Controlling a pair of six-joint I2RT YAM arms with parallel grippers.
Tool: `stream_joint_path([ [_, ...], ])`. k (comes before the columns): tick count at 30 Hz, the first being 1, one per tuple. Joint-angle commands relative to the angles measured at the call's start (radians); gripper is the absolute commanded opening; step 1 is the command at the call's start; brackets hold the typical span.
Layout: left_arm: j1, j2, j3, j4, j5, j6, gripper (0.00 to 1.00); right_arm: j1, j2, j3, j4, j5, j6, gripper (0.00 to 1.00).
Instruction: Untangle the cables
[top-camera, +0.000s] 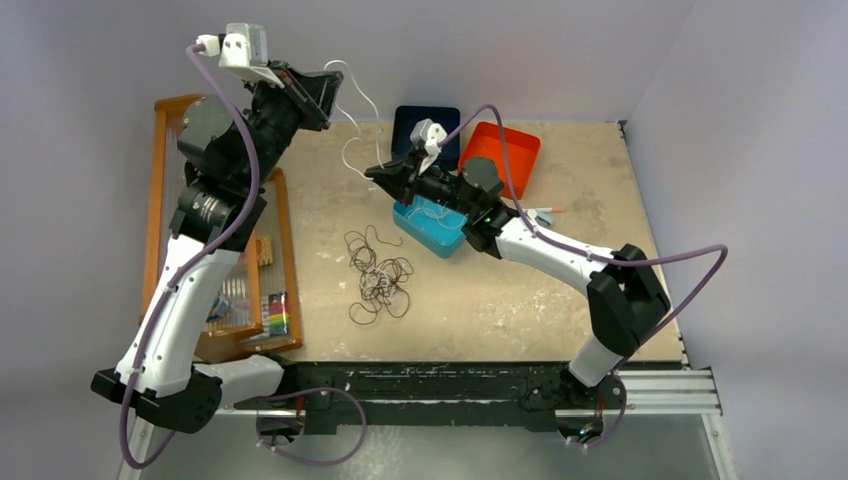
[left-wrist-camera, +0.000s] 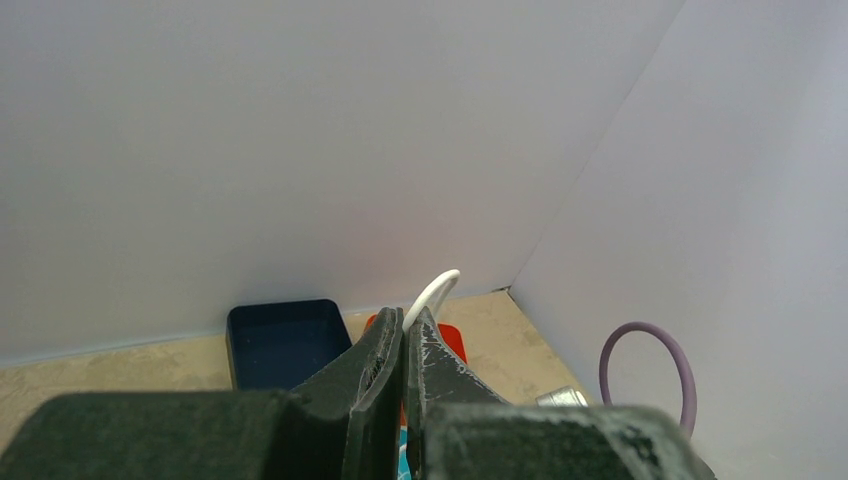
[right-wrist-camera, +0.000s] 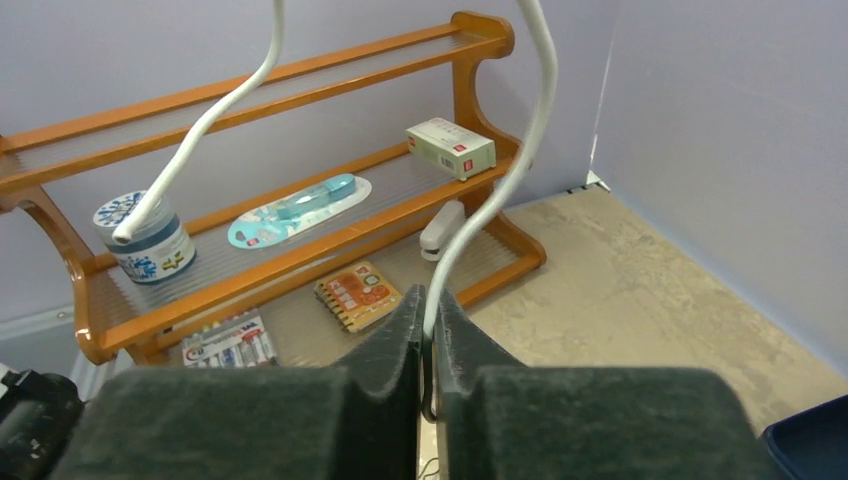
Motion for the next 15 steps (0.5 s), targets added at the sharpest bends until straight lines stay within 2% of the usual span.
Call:
stream_joint_path([
  [1,-0.001,-0.016,-0.006,0.049,-0.012,0.002,0.0,-0.005,-0.05,0.01,0.014,0.006,-0.004,0.0],
  [7,0.0,0.009,-0.053,0.05,-0.045,-0.026,0.0,-0.033,-0.136,-0.016,-0.089,0.05,-0.004,0.0],
  [15,-0.004,0.162,-0.109,0.105,-0.04,-0.075,0.0,-0.221,-0.213,-0.062,-0.268,0.018,0.042,0.0],
])
